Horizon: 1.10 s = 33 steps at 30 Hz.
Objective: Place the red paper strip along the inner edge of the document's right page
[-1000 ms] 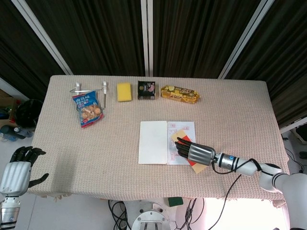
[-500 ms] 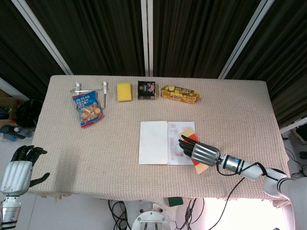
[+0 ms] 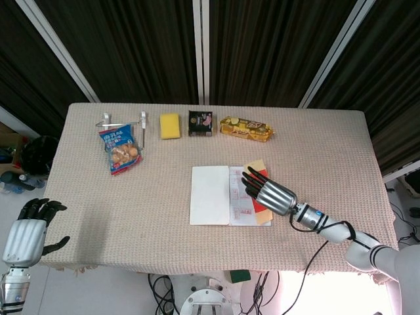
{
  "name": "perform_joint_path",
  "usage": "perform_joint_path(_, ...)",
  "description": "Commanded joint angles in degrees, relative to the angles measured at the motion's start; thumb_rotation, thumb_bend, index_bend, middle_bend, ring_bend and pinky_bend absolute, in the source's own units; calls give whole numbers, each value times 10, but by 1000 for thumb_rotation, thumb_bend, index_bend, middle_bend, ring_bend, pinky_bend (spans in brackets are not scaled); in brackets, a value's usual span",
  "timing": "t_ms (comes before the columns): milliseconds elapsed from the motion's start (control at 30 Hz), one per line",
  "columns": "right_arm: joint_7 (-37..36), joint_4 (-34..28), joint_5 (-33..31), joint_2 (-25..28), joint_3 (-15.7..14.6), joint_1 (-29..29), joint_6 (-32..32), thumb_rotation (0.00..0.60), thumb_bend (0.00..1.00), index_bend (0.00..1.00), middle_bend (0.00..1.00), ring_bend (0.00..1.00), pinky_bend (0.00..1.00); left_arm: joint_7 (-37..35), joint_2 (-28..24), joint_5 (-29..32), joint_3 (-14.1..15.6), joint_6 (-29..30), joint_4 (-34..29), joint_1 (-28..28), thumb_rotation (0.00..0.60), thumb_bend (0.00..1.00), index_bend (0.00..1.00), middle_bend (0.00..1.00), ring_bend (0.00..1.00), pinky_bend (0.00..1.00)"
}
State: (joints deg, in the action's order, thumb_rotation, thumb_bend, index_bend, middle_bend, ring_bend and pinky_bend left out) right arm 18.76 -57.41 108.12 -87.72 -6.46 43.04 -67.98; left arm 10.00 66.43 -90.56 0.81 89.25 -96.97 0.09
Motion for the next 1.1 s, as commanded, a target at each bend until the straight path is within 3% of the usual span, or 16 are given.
perform_joint_path(33, 25, -39, -40, -17, 24, 1, 44, 600, 176, 261, 100, 0, 0, -1, -1, 2, 0, -1, 0, 1, 600, 0, 322, 267, 169, 159)
perform_joint_path(300, 68, -99, -92, -26, 49, 8, 105, 600, 176, 255, 99, 0, 0, -6, -2, 6, 2, -2, 2, 2, 600, 0, 322, 266, 169, 159)
perform_joint_path(700, 82, -87, -88, -38, 42, 24, 133, 600, 176, 228, 91, 0, 0, -10, 2, 9, 2, -3, 8, 4, 600, 0, 322, 266, 169, 159)
perform_joint_path(1100, 97, -92, -106, -47, 49, 19, 134, 600, 176, 111, 73, 0, 0, -16, 3, 11, 3, -4, 13, 4, 600, 0, 322, 266, 169, 159)
